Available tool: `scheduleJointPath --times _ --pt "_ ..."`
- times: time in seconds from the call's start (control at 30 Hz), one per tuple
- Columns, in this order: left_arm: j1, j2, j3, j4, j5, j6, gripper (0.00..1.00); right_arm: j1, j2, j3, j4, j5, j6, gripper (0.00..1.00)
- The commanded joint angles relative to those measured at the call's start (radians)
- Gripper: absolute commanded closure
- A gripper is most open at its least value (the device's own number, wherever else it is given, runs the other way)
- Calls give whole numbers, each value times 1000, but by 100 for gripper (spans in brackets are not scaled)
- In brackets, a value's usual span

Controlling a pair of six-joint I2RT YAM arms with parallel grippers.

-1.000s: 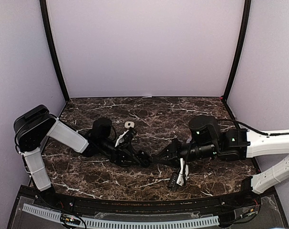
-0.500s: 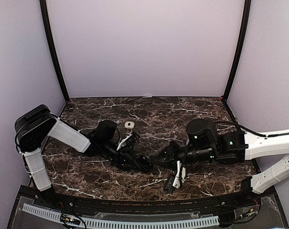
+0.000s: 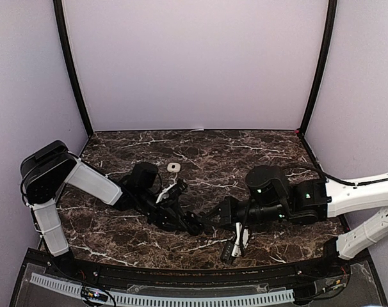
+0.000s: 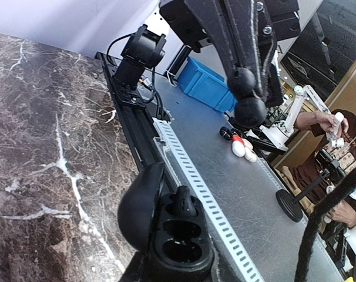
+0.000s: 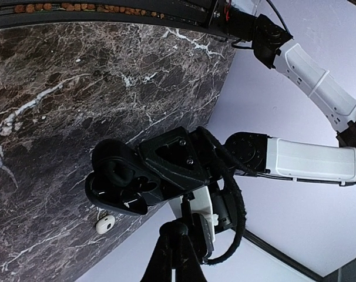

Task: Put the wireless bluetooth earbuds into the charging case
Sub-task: Insert the left earbud into the left side groove of the charging case.

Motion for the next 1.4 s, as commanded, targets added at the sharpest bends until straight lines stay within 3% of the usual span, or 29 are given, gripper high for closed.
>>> scheduleJointPath --times 0.0,0.13,0.3,0.53,0.77,1.37 --pt "-24 16 29 -28 68 47 100 23 1 5 -22 25 -74 100" --pt "-46 40 77 -167 90 145 100 35 -1 31 -66 6 -88 100" --pt "-77 55 146 -437 75 391 100 60 6 62 -153 14 -122 100" --pt "-95 91 219 -608 89 500 100 92 27 95 -210 35 -152 100" --pt "-109 111 270 -717 92 559 100 122 62 115 -237 57 -160 100" --pt "-136 114 306 -784 61 604 100 159 96 177 -331 32 -117 100"
